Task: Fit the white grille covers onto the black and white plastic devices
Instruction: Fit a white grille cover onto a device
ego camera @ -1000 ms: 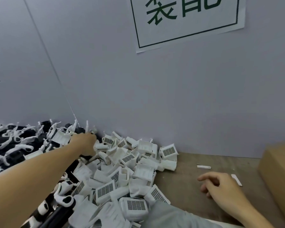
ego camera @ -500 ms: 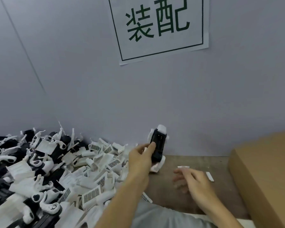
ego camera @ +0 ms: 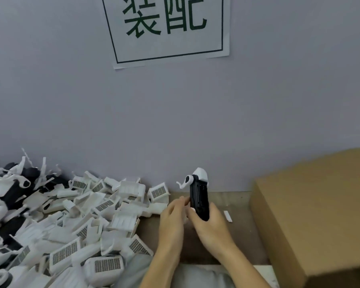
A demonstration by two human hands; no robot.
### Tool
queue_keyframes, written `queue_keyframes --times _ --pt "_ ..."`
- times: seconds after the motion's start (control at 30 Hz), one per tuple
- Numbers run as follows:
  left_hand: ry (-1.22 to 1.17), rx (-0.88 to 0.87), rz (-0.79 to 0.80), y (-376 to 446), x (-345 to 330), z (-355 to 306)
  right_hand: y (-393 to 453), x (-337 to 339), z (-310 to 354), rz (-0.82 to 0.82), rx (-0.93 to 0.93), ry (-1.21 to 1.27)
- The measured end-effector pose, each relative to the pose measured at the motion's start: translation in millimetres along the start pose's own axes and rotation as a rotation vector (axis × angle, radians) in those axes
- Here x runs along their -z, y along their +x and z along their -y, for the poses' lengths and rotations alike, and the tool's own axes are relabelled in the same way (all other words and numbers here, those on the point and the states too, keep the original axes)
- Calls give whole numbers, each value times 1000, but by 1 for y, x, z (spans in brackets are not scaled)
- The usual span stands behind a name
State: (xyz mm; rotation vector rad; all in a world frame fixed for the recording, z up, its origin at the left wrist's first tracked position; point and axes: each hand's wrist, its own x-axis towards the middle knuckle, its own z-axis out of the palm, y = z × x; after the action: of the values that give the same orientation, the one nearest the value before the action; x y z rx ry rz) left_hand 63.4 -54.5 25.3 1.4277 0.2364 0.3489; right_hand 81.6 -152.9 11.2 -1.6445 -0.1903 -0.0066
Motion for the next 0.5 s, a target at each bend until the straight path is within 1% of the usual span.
queue_keyframes --times 0.07,0.17,0.23,0.33,0.4,0.5 --pt "29 -43 22 5 3 -1 3 1 -5 2 63 -73" --pt "-36 -61 101 8 6 1 2 -4 -8 110 159 -167" --pt "-79 -40 74 13 8 6 3 -9 -12 136 196 -212" --pt "-159 5 34 20 9 13 6 -11 -15 118 245 -327" --pt "-177 0 17 23 10 16 7 -12 -15 103 262 -377" --pt "-176 -36 55 21 8 19 7 -9 -15 47 266 -390"
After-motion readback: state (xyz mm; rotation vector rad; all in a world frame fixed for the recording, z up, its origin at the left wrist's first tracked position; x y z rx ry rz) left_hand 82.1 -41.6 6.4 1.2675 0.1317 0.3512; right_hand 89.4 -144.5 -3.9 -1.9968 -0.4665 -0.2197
